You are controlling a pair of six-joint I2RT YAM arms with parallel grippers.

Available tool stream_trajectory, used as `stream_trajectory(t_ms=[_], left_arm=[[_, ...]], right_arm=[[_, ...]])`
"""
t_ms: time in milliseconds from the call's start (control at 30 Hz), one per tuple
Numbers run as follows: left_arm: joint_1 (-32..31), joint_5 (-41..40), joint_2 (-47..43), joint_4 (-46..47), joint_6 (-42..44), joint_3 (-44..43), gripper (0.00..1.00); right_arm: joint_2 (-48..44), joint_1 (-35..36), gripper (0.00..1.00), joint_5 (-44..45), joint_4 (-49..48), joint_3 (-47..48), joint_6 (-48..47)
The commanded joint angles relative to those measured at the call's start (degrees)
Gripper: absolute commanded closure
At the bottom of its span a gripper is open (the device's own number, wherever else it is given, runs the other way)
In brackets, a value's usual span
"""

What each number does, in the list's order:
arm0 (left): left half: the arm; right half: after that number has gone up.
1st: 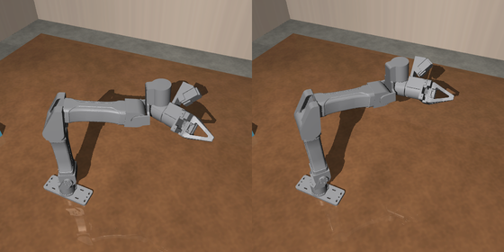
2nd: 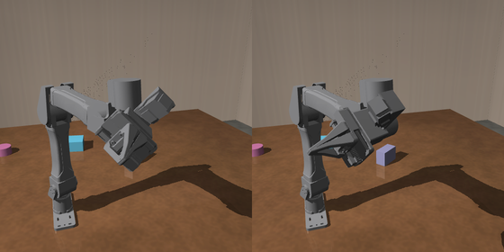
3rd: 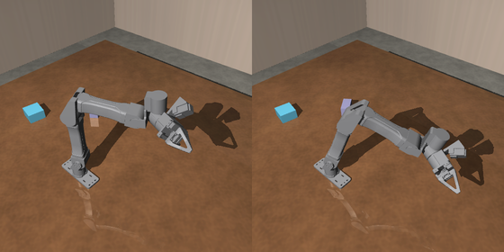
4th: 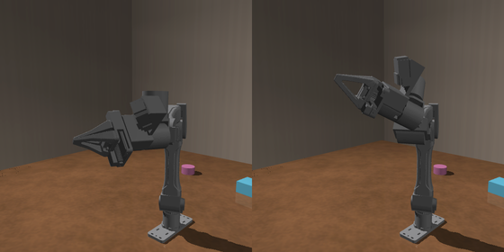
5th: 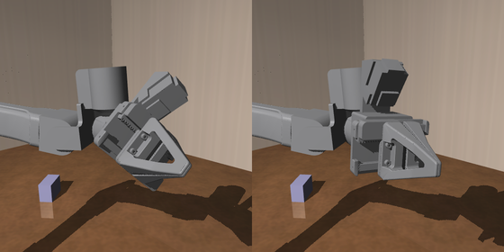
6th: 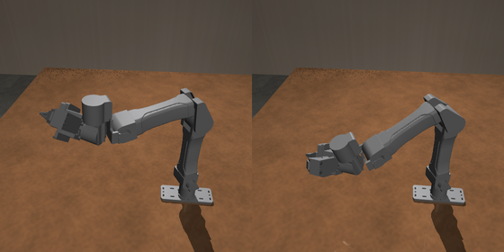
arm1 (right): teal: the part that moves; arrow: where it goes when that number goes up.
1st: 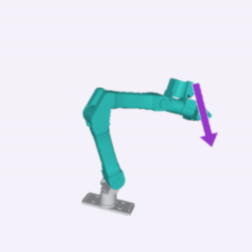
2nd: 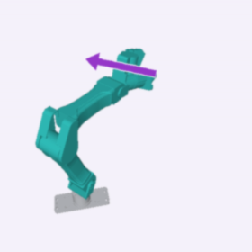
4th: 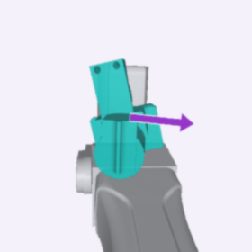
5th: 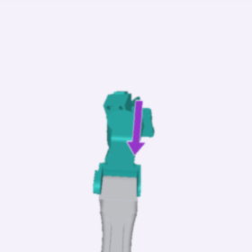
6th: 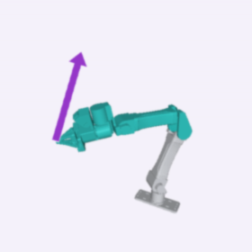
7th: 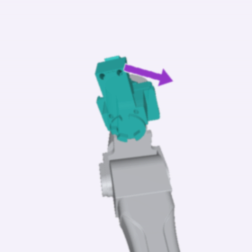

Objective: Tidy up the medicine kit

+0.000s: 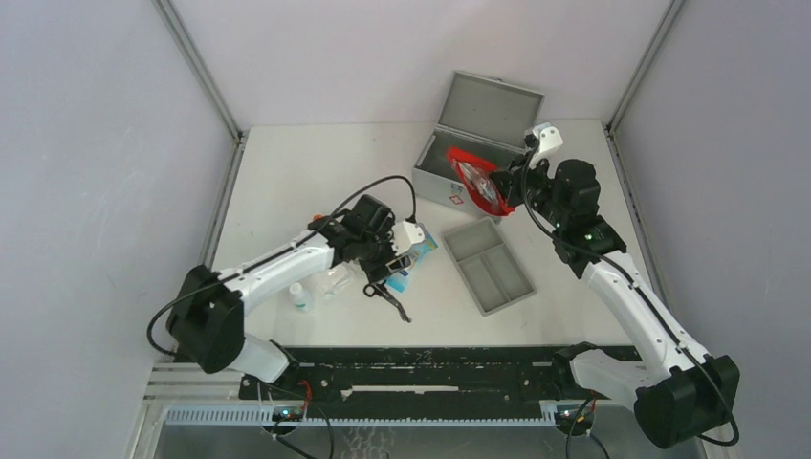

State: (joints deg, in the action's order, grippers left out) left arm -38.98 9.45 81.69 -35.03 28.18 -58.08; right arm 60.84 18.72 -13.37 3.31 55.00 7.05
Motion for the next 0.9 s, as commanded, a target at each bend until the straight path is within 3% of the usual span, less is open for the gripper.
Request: stream_trajectory(t_ms=[0, 333, 467, 700, 867], left_arm=[[-2.5, -7.5, 5.3, 5.9, 1.7, 0.0, 0.27], [-4.2, -12.5, 13.3, 6.0, 1.7, -2.5, 0.36], [-4.3, -14.4, 12.7, 7.9, 1.5, -1.0, 0.51], [-4.3, -13.8, 7.9, 7.3, 2.2, 0.4, 0.87], [-4.2, -8.9, 1.7, 3.8, 5.0, 0.6, 0.99]], right_arm=[[-0.3, -2.0, 1.00, -4.4, -1.6, -0.1, 0.3], [-1.0, -3.7, 1.00, -7.2, -1.7, -0.4, 1.3], [-0.5, -3.8, 1.00, -7.9, -1.7, -0.4, 1.3], [0.1, -3.8, 1.00, -8.4, -1.6, -0.4, 1.3], [0.6, -3.8, 1.00, -7.9, -1.7, -0.4, 1.4]])
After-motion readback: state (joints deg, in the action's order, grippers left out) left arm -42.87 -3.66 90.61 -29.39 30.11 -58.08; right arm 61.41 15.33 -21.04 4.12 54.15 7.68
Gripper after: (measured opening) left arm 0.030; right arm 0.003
